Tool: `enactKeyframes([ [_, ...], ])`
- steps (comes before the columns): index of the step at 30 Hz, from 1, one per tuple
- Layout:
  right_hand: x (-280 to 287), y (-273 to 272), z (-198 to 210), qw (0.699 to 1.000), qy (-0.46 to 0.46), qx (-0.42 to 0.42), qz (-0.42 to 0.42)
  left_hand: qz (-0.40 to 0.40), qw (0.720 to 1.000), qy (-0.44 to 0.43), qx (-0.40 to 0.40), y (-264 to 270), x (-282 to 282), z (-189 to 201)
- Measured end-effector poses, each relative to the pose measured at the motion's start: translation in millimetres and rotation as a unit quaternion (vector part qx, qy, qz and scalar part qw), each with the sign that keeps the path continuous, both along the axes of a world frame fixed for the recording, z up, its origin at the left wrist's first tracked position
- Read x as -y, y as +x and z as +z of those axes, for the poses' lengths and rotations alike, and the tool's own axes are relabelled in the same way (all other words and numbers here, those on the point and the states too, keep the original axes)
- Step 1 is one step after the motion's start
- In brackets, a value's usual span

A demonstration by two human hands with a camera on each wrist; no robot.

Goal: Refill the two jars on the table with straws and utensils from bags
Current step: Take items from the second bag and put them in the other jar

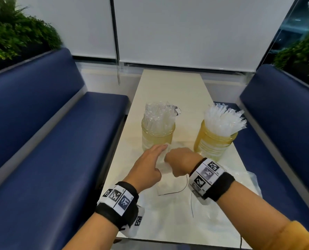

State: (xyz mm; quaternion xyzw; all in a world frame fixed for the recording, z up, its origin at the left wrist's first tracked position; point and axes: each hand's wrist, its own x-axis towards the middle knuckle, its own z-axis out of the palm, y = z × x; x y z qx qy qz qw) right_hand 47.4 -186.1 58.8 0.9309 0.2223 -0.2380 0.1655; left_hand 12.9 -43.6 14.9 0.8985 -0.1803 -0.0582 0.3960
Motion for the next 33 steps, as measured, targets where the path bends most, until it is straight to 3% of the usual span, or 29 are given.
enactKeyframes([
  [5,67.4,-2.0,38.4,0.99,0.093,0.011,-0.106,0.062,0.998,-0.013,-0.008,5.5,0.6,1.2],
  [9,116.9,-5.4,58.6,0.948,0.251,0.017,-0.196,0.071,0.996,-0.006,-0.045,10.1,2.8,-0.3],
  [11,125.3,-2.6,59.5,0.893,0.393,0.067,-0.21,0.027,0.997,-0.002,-0.066,9.1,10.4,-3.2],
  [13,119.1,2.3,56.0,0.813,0.534,0.106,-0.208,-0.003,0.998,-0.01,-0.062,8.0,21.6,-5.4],
  [15,102.2,7.8,49.5,0.732,0.641,0.111,-0.205,-0.008,0.996,-0.069,-0.059,7.1,30.1,-3.4],
  [17,84.0,15.0,42.5,0.686,0.691,0.113,-0.196,0.012,0.989,-0.142,-0.044,6.4,34.3,4.3],
  [19,67.0,23.3,37.8,0.671,0.71,0.112,-0.181,0.077,0.98,-0.181,0.019,8.3,32.9,14.9],
  [22,42.6,35.6,38.8,0.673,0.717,0.109,-0.141,0.177,0.965,-0.128,0.143,16.3,23.7,47.4],
  [24,28.0,43.2,47.8,0.684,0.711,0.125,-0.102,0.19,0.966,-0.093,0.15,26.0,17.0,71.8],
  [26,19.2,52.5,61.9,0.696,0.701,0.14,-0.072,0.182,0.971,-0.114,0.108,38.5,10.6,87.3],
  [28,13.0,63.0,79.2,0.697,0.699,0.151,-0.052,0.209,0.962,-0.125,0.123,55.2,2.1,94.0],
  [31,1.8,83.5,103.0,0.649,0.747,0.131,-0.063,0.246,0.947,-0.111,0.171,90.6,-10.1,95.5],
  [33,-6.9,103.6,109.3,0.612,0.778,0.104,-0.1,0.194,0.963,-0.057,0.178,118.3,-15.4,92.0],
])
